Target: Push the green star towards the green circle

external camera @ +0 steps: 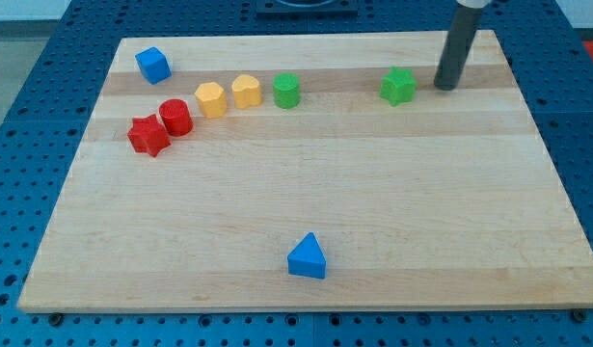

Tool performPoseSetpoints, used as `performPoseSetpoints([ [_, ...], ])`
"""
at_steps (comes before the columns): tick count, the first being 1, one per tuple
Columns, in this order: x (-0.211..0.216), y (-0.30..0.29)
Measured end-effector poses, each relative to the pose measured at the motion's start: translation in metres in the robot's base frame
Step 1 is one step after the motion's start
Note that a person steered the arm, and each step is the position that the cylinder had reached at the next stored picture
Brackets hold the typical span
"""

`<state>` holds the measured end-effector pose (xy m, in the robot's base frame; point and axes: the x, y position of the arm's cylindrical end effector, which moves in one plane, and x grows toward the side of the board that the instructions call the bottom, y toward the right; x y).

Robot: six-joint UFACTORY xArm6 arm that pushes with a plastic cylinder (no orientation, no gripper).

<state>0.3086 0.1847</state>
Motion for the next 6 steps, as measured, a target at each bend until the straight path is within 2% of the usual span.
performPoseSetpoints([
  [4,0.048,-0.120],
  [6,0.060,-0.154],
])
